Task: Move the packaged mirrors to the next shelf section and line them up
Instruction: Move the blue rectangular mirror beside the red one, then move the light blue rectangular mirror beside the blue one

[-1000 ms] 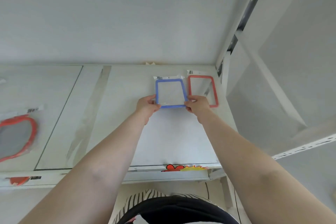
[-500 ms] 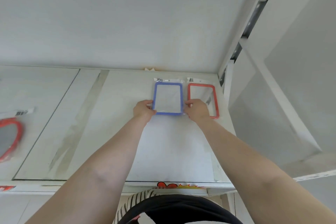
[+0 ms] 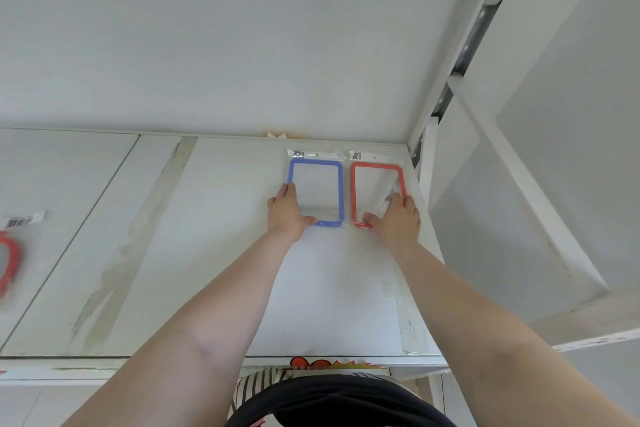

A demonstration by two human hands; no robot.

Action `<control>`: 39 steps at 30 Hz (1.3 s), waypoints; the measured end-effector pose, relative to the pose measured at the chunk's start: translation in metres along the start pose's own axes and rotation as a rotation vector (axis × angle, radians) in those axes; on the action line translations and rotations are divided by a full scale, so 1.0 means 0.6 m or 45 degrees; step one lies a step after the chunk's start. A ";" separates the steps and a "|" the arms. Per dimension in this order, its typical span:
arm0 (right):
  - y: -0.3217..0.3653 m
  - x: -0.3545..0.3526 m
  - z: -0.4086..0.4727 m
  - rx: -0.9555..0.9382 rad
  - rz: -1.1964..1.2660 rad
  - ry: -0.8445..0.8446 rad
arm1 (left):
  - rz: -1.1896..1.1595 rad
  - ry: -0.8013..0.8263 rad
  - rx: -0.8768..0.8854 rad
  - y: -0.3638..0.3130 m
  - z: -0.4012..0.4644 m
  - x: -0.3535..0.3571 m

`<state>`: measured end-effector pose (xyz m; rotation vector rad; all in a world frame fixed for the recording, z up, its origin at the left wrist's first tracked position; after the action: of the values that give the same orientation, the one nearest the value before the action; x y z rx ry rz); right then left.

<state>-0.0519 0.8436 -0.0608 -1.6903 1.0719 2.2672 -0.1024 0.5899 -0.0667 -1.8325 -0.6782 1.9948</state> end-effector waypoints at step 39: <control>0.137 -0.080 -0.278 -0.347 0.094 0.379 | 0.138 0.160 0.395 0.002 -0.199 -0.157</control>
<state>0.0588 0.6981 -0.0017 -2.1859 0.9193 2.3485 0.0261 0.5501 0.0042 -1.8164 -0.2209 1.9043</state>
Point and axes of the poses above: each hand's wrist, its own z-axis towards the middle knuckle, its own x-axis out of the palm, y = z × x, the point moved 10 cm from there along z, towards the middle knuckle, and after that the axes turned 15 degrees about -y, right-handed, at the moved point
